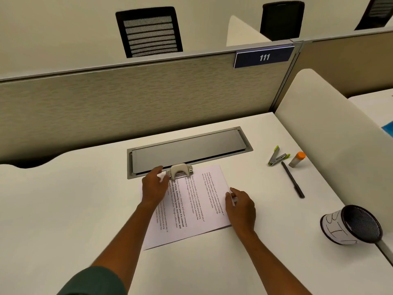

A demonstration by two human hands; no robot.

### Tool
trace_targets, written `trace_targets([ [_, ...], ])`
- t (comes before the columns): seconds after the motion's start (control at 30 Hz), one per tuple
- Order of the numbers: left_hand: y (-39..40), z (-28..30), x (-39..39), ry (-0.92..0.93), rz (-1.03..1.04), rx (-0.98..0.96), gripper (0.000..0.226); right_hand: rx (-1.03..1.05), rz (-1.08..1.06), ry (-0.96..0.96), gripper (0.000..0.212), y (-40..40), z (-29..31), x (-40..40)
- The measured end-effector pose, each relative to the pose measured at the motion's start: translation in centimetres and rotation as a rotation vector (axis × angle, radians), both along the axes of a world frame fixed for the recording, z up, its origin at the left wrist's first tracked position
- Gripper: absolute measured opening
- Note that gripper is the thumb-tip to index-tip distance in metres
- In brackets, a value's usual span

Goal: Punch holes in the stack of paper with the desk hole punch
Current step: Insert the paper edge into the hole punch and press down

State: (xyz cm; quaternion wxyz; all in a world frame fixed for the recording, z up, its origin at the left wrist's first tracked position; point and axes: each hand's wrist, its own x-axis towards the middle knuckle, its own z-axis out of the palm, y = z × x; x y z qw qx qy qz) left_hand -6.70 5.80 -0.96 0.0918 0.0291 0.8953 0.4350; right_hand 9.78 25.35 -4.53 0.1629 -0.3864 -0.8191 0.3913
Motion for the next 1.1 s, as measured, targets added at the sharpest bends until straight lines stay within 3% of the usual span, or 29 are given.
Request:
trace_targets([
  [0.17, 1.0, 0.4, -1.9, 0.082, -0.083, -0.094, 0.049, 0.317, 0.108, -0.062, 0.034, -0.9, -0.8, 0.8],
  [0.33, 2.7, 0.4, -3.9, 0.165, -0.182, -0.204, 0.049, 0.492, 0.279, -0.073, 0.043, -2.4, -1.6, 1.3],
  [0.63, 5.8, -0.5, -7.7, 0.169, -0.242, -0.345, 0.058, 0.508, 0.430, -0.300, 0.069, -4.2, -2.9, 1.5],
  [0.93, 8.4, -3.0, -9.0, 0.121, -0.396, -0.547, 0.075, 0.497, 0.454, -0.348, 0.069, -4.2, -3.6, 1.3],
  [1.1, 8.5, -3.6, -8.7, 0.148, -0.377, -0.602, 0.075, 0.486, 0.456, -0.359, 0.069, -4.2, -3.5, 1.3],
])
